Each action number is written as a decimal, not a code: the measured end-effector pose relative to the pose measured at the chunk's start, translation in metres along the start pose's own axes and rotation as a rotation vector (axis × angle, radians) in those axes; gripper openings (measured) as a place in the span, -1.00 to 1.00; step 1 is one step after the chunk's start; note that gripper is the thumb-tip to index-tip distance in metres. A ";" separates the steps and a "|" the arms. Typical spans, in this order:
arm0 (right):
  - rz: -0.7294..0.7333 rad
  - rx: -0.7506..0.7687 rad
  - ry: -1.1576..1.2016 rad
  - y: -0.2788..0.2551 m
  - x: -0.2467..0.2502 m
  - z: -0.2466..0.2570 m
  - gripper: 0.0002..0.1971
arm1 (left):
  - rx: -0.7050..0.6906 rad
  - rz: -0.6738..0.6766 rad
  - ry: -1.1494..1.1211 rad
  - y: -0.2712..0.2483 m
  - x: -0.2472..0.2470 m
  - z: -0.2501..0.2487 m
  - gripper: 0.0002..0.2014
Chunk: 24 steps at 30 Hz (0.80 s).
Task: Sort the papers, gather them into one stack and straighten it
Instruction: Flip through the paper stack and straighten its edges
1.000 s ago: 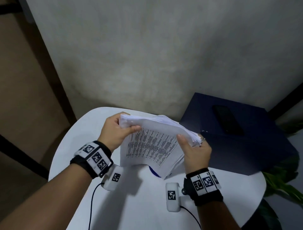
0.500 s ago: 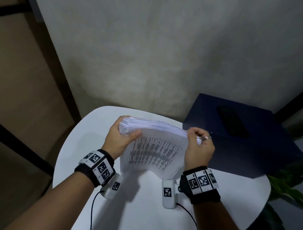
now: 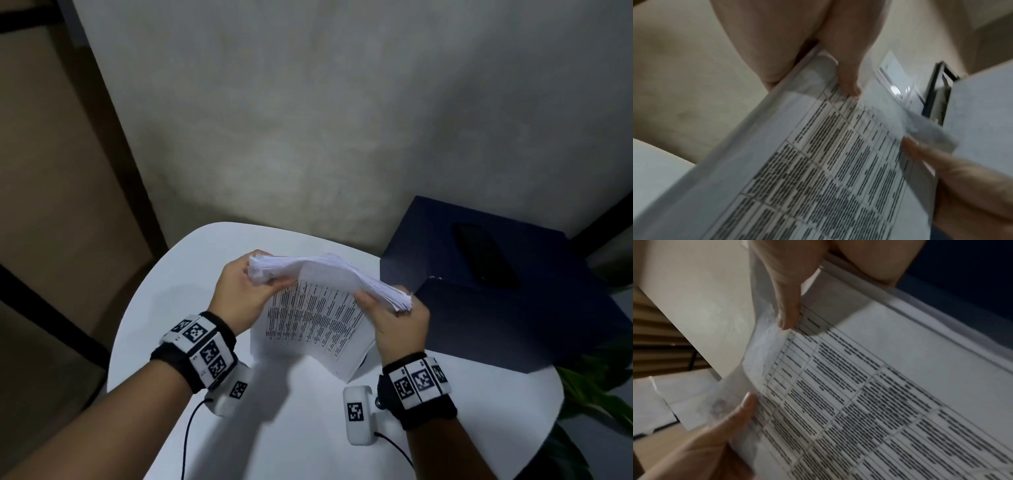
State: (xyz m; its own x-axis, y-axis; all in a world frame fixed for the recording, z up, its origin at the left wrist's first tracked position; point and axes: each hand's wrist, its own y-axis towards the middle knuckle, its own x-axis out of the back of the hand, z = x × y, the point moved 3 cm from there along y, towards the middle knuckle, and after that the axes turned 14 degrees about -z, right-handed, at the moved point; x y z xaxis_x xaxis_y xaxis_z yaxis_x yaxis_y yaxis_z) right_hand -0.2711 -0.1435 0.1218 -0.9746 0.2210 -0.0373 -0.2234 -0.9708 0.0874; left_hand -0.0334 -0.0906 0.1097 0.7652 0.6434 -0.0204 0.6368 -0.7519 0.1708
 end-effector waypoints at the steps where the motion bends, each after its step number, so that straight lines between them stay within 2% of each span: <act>1: 0.003 0.014 0.014 0.001 0.000 0.001 -0.77 | 0.009 -0.014 -0.040 0.001 0.002 -0.001 -0.62; 2: 0.001 0.032 0.028 0.002 0.002 0.002 -0.75 | 0.009 -0.016 -0.075 0.002 0.006 0.002 -0.58; 5: 0.004 0.050 0.099 0.001 0.004 0.012 -0.56 | 0.030 0.098 -0.095 -0.003 0.012 0.008 -0.21; 7: -0.005 0.075 0.091 0.000 -0.001 0.015 -0.58 | 0.057 0.132 -0.098 -0.005 0.013 0.007 -0.11; 10: -0.158 0.051 0.066 0.006 -0.004 0.012 -0.86 | 0.049 0.075 -0.098 -0.003 0.013 0.004 -0.17; 13: -0.245 -0.010 0.093 0.013 -0.004 0.012 -0.86 | 0.046 0.069 -0.086 -0.002 0.012 0.003 -0.37; 15: -0.231 0.011 0.099 0.012 -0.005 0.012 -0.84 | 0.052 0.068 -0.054 -0.002 0.011 0.007 -0.41; 16: -0.206 0.020 0.107 0.011 -0.006 0.011 -0.88 | 0.060 0.061 -0.041 -0.003 0.010 0.009 -0.42; 17: -0.187 0.029 0.093 0.009 -0.007 0.010 -0.87 | 0.076 0.053 -0.035 -0.003 0.010 0.010 -0.42; 20: -0.129 0.062 -0.037 0.005 -0.006 0.002 -0.45 | 0.132 0.073 -0.038 -0.003 0.009 0.014 -0.40; 22: -0.123 0.057 -0.045 0.007 -0.003 -0.002 -0.42 | 0.133 0.049 -0.018 -0.002 0.010 0.015 -0.42; 24: -0.089 0.026 0.007 0.006 -0.004 -0.002 -0.49 | 0.147 0.084 0.001 -0.002 0.008 0.014 -0.47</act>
State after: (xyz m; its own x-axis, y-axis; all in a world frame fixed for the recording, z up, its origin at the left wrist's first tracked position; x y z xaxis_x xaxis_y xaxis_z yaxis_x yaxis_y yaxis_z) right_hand -0.2682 -0.1503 0.1208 -0.9506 0.3059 -0.0535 -0.3101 -0.9444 0.1093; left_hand -0.0279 -0.0859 0.0953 0.8164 0.5773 -0.0113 0.5774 -0.8160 0.0262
